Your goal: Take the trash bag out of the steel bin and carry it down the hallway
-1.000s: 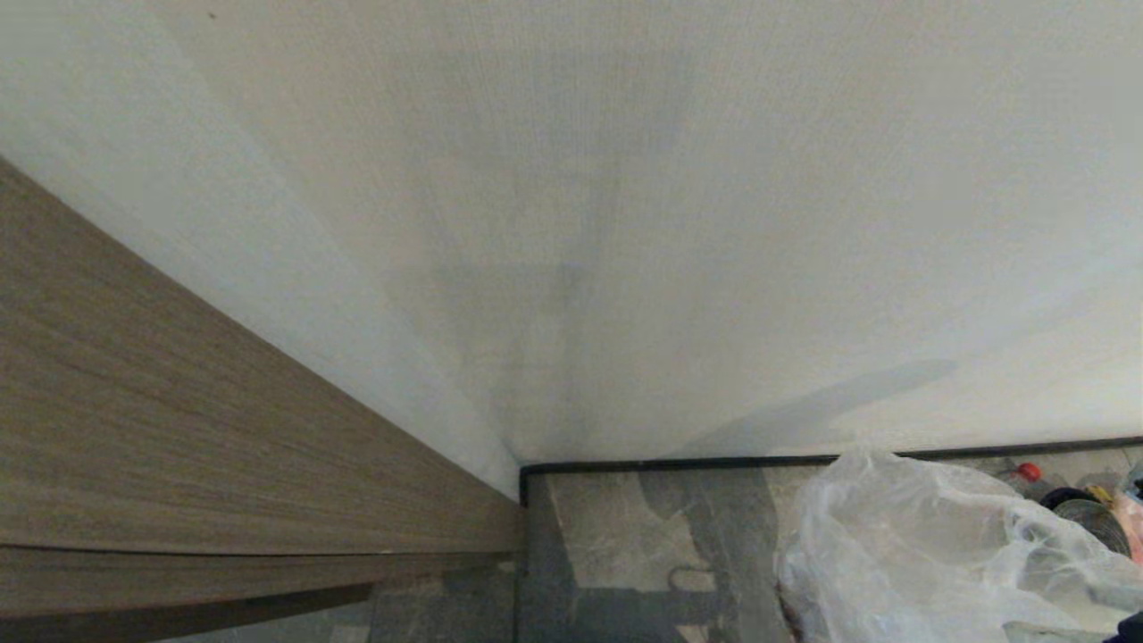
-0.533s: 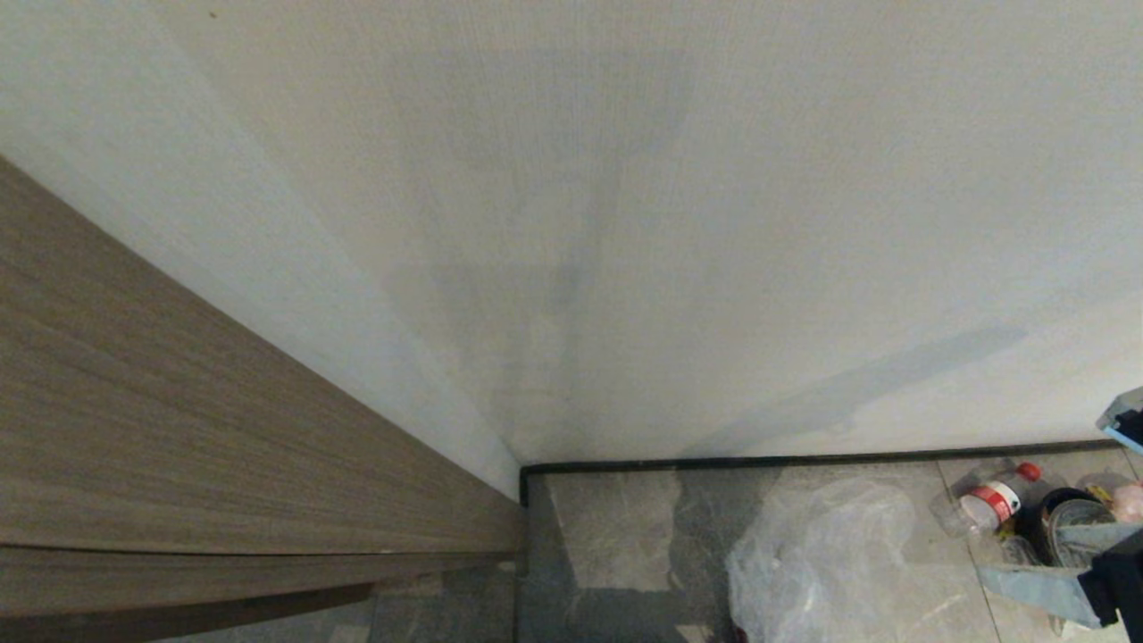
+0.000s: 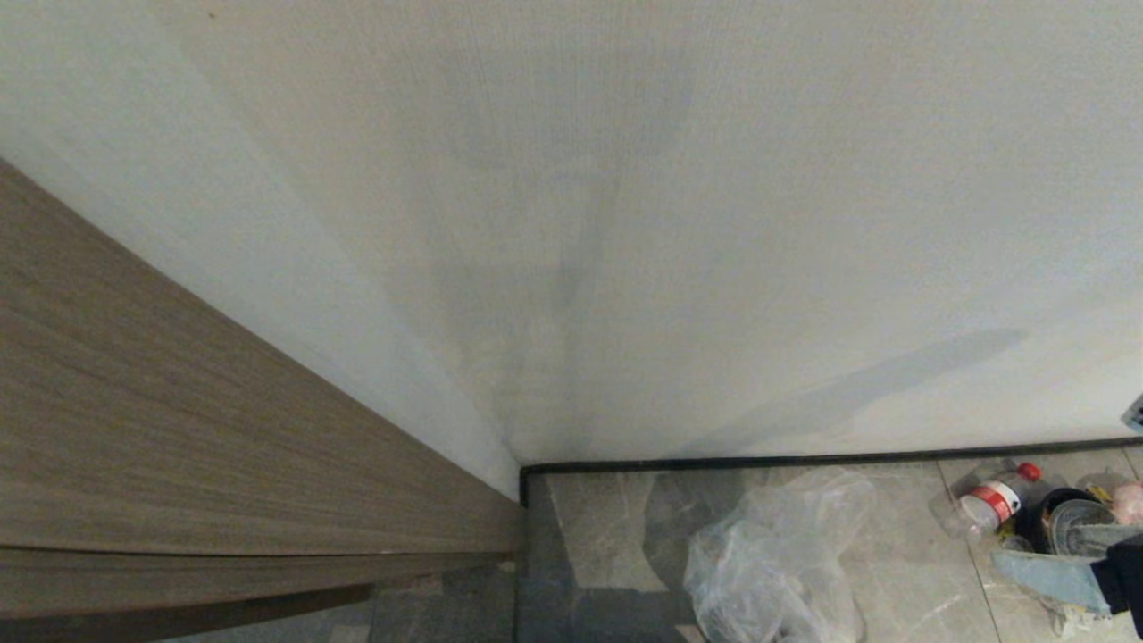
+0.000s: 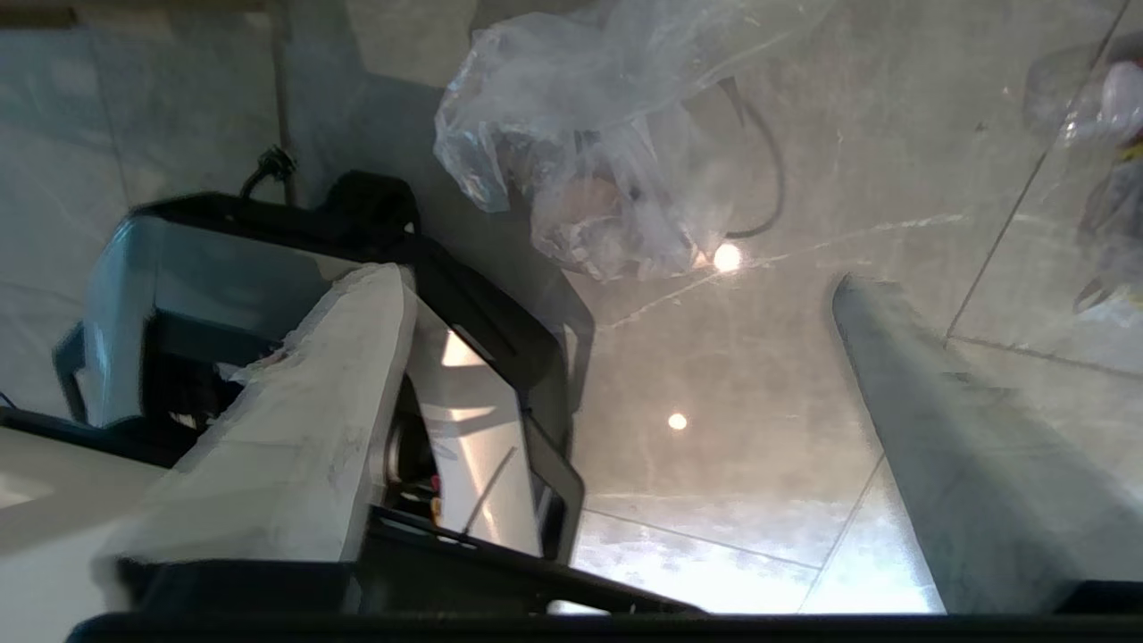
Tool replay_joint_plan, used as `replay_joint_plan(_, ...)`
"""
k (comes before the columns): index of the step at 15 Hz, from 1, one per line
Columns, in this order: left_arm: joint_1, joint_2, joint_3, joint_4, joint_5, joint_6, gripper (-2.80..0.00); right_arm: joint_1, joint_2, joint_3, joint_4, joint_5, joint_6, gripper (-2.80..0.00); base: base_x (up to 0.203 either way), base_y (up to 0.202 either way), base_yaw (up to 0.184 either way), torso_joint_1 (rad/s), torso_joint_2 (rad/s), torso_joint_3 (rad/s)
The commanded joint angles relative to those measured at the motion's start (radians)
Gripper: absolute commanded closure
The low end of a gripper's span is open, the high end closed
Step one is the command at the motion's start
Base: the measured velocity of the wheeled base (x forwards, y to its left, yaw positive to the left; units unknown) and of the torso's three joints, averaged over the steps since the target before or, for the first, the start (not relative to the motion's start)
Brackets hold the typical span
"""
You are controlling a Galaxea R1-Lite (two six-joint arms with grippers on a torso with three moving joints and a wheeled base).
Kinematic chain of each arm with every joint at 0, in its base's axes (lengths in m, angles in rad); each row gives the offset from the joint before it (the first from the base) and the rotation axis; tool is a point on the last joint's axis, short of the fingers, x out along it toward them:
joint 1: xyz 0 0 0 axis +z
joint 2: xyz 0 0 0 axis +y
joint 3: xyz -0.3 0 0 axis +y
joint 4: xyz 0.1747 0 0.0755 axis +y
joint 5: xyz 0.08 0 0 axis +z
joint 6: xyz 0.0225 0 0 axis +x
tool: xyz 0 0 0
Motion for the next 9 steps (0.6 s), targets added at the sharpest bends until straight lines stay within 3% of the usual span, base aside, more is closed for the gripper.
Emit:
replay_joint_plan(1, 0.0, 0.0, 0.0, 0.0, 0.0, 0.0, 0.0, -0.008, -0.092, 0.048, 0.003, 0.004, 0.001, 0.0, 0.0, 0.0, 0.0, 0.0, 0.0, 0.0)
replay_joint_plan(9, 0.0, 0.0, 0.0, 0.0, 0.0, 0.0, 0.0, -0.065, -0.43, 0.249, -0.024, -0.003, 0.003, 0.0, 0.0, 0.0, 0.0, 0.0, 0.0, 0.0)
